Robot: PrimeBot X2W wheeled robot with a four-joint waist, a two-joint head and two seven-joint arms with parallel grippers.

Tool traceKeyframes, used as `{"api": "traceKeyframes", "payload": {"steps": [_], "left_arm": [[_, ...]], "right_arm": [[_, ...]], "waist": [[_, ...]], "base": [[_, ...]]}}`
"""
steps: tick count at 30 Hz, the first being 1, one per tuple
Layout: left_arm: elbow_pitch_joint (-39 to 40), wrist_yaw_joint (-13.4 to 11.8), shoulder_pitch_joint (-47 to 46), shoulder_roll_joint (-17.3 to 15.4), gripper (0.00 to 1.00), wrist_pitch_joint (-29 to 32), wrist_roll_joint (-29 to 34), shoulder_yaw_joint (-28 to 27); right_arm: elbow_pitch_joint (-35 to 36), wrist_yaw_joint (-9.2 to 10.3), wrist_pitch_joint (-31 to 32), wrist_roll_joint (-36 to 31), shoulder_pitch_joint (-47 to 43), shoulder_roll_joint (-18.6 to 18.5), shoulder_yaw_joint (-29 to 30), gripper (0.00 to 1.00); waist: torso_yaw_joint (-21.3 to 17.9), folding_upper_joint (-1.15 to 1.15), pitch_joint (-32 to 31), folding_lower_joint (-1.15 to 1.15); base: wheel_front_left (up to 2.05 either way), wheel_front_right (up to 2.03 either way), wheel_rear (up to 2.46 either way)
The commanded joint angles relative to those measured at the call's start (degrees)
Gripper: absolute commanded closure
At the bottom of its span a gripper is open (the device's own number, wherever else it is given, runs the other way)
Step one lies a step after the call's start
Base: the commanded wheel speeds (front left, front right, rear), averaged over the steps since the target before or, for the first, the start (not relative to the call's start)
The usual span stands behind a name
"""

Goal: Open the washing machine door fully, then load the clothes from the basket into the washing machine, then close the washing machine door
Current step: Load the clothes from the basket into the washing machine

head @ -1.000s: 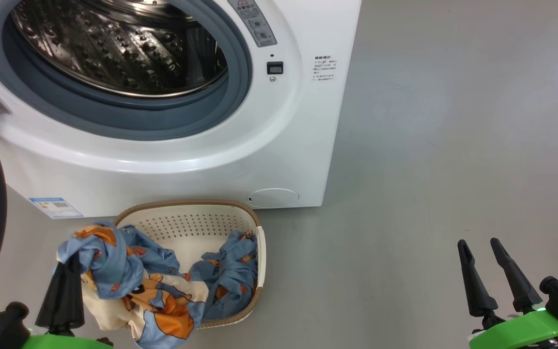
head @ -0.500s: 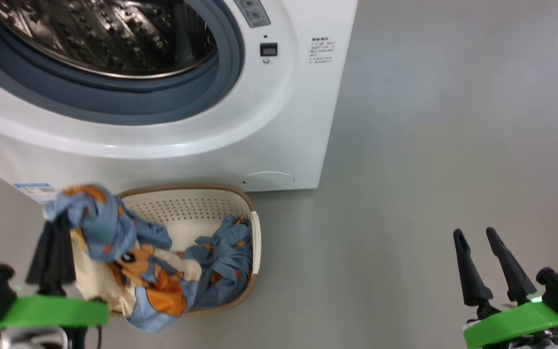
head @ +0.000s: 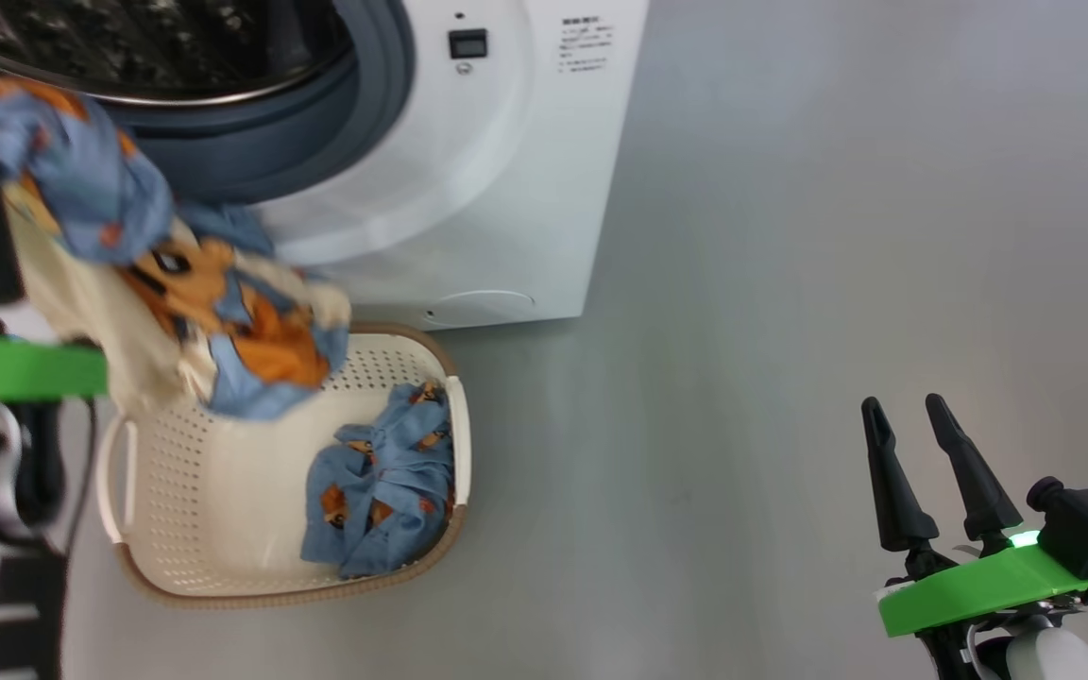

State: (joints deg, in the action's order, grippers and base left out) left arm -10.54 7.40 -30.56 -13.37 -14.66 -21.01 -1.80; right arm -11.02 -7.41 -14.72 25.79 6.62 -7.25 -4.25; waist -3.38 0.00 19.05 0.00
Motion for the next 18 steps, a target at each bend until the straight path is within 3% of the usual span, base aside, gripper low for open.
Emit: {"api": "traceKeyframes", "payload": {"steps": [1,9,18], "left_arm": [[0.5,0.1,-2.5,-2.7,1.0,-0.3,-0.1,-1.9],[-13.2,0.1,-15.0,-6.3,1.0,-0.3,-0.2,0.6],[-30.6,0.1,-29.1,-8.0,1.0,-0.3,-2.0,3.1]], "right_arm": [[1.2,-0.08,-0.3,0.1,0.8,-0.1,-1.6,0.0],[1.5,-0.08,-0.3,0.1,2.8,0.9,-2.6,0.0],[2.2,-0.08,-0.3,-0.1,6.2,2.2,-3.9,0.0]], "waist": [[-1.4,0.0,1.4,0.0],[-4.3,0.0,5.7,0.0],[-7.3,0.0,12.0,0.0]], "base": [[0.0,0.0,0.0],[0.0,0.0,0.0],[0.0,0.0,0.0]]}}
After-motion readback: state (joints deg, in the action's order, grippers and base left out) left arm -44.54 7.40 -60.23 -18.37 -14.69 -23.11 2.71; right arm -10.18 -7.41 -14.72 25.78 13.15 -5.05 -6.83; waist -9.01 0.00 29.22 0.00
